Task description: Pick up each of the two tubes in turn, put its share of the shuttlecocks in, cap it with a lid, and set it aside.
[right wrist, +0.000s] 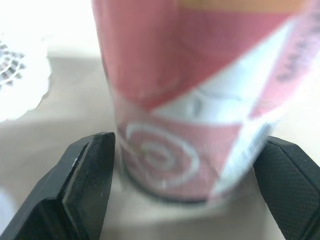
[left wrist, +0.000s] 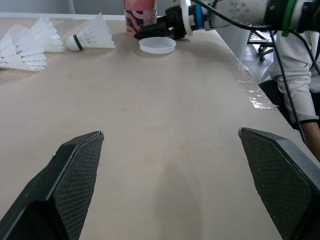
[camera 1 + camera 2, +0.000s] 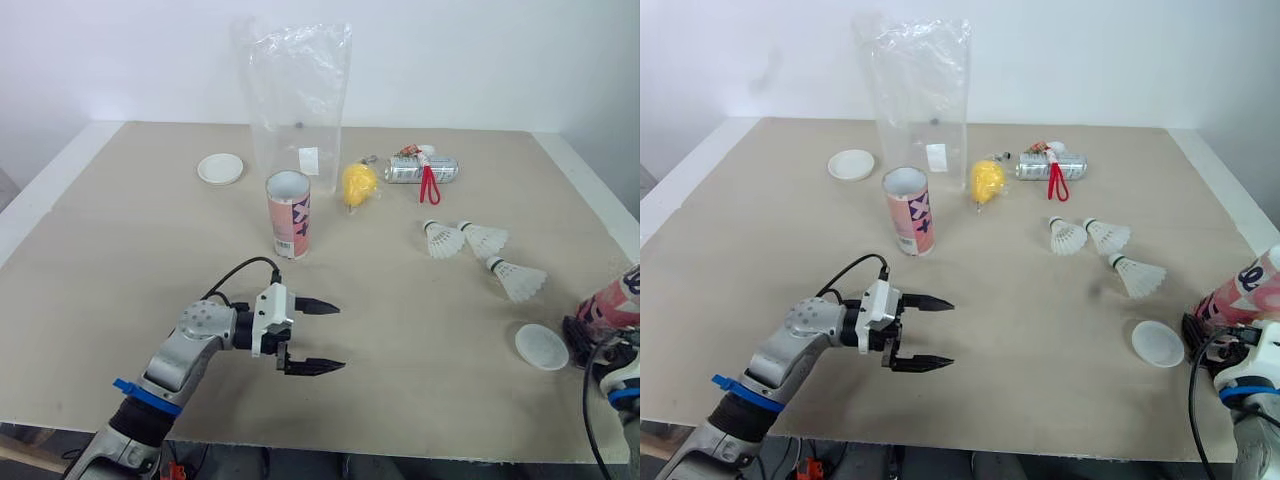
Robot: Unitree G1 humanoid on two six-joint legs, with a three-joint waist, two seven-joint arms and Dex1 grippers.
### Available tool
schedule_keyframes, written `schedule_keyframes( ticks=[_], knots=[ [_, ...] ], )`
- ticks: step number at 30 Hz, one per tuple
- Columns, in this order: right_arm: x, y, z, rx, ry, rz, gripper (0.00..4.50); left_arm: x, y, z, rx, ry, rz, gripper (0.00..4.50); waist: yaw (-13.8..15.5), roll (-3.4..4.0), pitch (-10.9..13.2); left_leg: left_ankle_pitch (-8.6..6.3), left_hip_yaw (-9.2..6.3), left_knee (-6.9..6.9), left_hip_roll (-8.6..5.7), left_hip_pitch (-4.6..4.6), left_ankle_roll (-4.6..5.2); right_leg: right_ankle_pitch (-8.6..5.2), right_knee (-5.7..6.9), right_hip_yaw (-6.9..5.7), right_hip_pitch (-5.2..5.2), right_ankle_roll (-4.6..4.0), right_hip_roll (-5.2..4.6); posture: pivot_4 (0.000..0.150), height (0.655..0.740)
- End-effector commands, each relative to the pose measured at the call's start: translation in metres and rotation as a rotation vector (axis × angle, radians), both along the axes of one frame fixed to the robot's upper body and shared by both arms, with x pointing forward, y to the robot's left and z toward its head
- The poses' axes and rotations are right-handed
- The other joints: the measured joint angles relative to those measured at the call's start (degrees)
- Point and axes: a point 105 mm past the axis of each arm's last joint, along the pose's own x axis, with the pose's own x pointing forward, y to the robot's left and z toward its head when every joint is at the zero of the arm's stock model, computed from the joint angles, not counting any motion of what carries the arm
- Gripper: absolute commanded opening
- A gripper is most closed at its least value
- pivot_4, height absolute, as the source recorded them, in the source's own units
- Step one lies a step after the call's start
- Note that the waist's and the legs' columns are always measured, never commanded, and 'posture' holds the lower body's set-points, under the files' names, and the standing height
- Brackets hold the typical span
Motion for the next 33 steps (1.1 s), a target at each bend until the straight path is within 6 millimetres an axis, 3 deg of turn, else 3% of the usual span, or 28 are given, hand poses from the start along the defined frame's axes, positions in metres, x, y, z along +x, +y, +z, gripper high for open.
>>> schedule_keyframes(
  ticks=[1, 8, 11, 14, 18, 22, 26, 30, 33],
  knots=[
    [-0.012, -0.001, 0.022, -0.029, -0.058, -0.023, 4.41, 0.001, 0.000, 0.007, -0.019, -0.021, -0.015, 4.50, 0.0, 0.01, 0.0, 0.00, 0.01, 0.00, 0.00, 0.01, 0.00, -0.08, 0.00, 0.01, 0.00, -0.14, 0.00, 0.150, 0.7400],
    [-0.043, 0.009, 0.042, -0.084, -0.069, -0.002, 4.41, 0.010, 0.002, 0.006, -0.020, -0.024, 0.004, 4.50, 0.0, 0.06, 0.0, 0.00, 0.02, 0.01, 0.00, 0.01, 0.00, -0.10, 0.00, 0.02, -0.02, -0.19, -0.02, 0.150, 0.7400],
    [-0.052, 0.030, 0.050, -0.109, -0.046, 0.133, 4.41, 0.017, 0.006, 0.007, -0.029, -0.024, 0.041, 4.50, 0.0, 0.08, 0.0, 0.00, 0.01, 0.00, 0.00, 0.02, -0.01, -0.13, 0.00, 0.00, -0.02, -0.23, -0.02, 0.150, 0.7400],
    [-0.066, 0.062, 0.051, -0.164, 0.025, 0.387, 4.41, 0.021, 0.012, 0.006, -0.036, -0.023, 0.081, 4.50, 0.0, 0.12, 0.0, -0.01, 0.02, -0.03, 0.03, -0.01, -0.02, -0.14, 0.00, -0.01, -0.06, -0.26, -0.02, 0.150, 0.7400],
    [-0.070, 0.082, 0.049, -0.220, 0.087, 0.555, 4.41, 0.020, 0.017, 0.003, -0.027, -0.021, 0.097, 4.50, -0.2, -0.01, 0.0, -0.04, 0.04, -0.05, 0.05, 0.02, -0.07, -0.19, -0.01, -0.02, -0.06, -0.26, -0.03, 0.150, 0.7400],
    [-0.051, 0.115, 0.053, -0.267, 0.055, 0.746, 4.41, 0.022, 0.022, 0.004, -0.029, -0.025, 0.137, 4.50, -0.2, -0.11, 0.1, -0.04, 0.07, -0.02, 0.04, 0.03, -0.07, -0.17, -0.01, -0.01, -0.08, -0.28, -0.07, 0.150, 0.7400],
    [-0.023, 0.161, 0.056, -0.318, -0.012, 0.987, 4.41, 0.027, 0.028, 0.004, -0.042, -0.032, 0.222, 4.50, -0.2, -0.24, 0.2, -0.04, 0.08, 0.00, 0.06, 0.07, -0.08, -0.09, -0.01, -0.02, -0.09, -0.33, -0.06, 0.150, 0.7400],
    [0.004, 0.206, 0.062, -0.266, -0.118, 1.207, 4.41, 0.032, 0.038, 0.005, -0.056, -0.043, 0.360, 4.50, 0.0, -0.30, 0.2, -0.02, 0.02, 0.01, 0.05, 0.00, -0.08, -0.11, -0.01, -0.05, -0.05, -0.26, -0.02, 0.150, 0.7400],
    [0.021, 0.236, 0.054, -0.236, -0.143, 1.382, 4.41, 0.041, 0.049, 0.006, -0.053, -0.069, 0.515, 4.50, 0.0, -0.49, 0.3, -0.05, -0.03, 0.01, 0.02, -0.04, -0.11, -0.01, -0.03, -0.05, -0.02, 0.05, -0.01, 0.150, 0.7400]
  ],
)
